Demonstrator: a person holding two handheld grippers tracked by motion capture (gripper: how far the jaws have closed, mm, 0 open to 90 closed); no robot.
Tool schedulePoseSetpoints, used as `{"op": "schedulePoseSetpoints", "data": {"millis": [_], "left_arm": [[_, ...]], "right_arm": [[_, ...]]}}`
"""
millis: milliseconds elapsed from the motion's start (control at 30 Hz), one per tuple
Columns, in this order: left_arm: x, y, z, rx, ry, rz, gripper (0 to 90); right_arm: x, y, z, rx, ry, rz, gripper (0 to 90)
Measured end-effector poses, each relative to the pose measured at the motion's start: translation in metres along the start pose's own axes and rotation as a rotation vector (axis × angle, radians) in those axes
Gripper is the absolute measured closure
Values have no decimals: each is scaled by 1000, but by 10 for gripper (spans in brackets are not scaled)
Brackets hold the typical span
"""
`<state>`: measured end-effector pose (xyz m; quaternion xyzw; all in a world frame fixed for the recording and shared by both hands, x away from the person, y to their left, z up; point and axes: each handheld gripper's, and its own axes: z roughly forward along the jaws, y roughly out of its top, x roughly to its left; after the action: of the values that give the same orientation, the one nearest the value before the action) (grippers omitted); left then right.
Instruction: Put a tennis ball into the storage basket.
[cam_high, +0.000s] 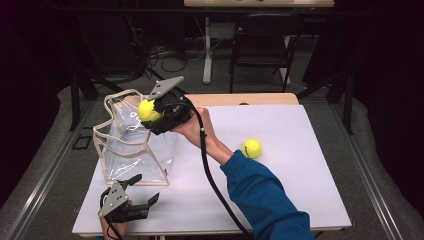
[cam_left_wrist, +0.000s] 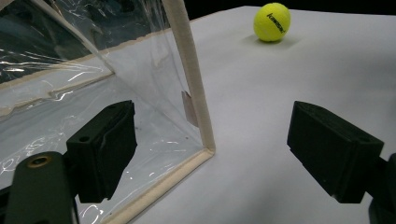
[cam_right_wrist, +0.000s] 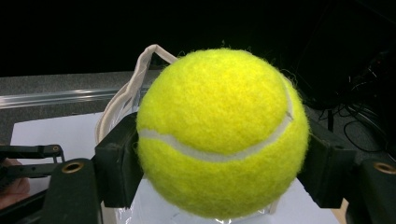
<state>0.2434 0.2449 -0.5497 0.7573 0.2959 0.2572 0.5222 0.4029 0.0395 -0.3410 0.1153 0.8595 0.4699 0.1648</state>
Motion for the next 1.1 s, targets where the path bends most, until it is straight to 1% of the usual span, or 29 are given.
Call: {"op": "schedulePoseSetpoints", "data": {"millis": [267,367,467,600,767,867,1100], "left_arm": [[0,0,0,-1,1,0,160],[0,0,0,-1,0,0,160],[-1,0,0,-2,-1,2,160],[0,0,0,-3,0,-1,160],[-1,0,-1,-2,-4,-1,160],[0,0,-1,-2,-6,1,160],[-1,0,-2,-3,-4,0,160]], "right_arm": [[3,4,3,18,7,-8,257],[5,7,5,32,4,-23,257],[6,9,6,35,5,-23,257],[8,14,8,44,8,-38,257],[9,17,11,49,8,-44,257],[11,18,16,64,10,-47,257],[14,19,25,75,15,-50,257]]}}
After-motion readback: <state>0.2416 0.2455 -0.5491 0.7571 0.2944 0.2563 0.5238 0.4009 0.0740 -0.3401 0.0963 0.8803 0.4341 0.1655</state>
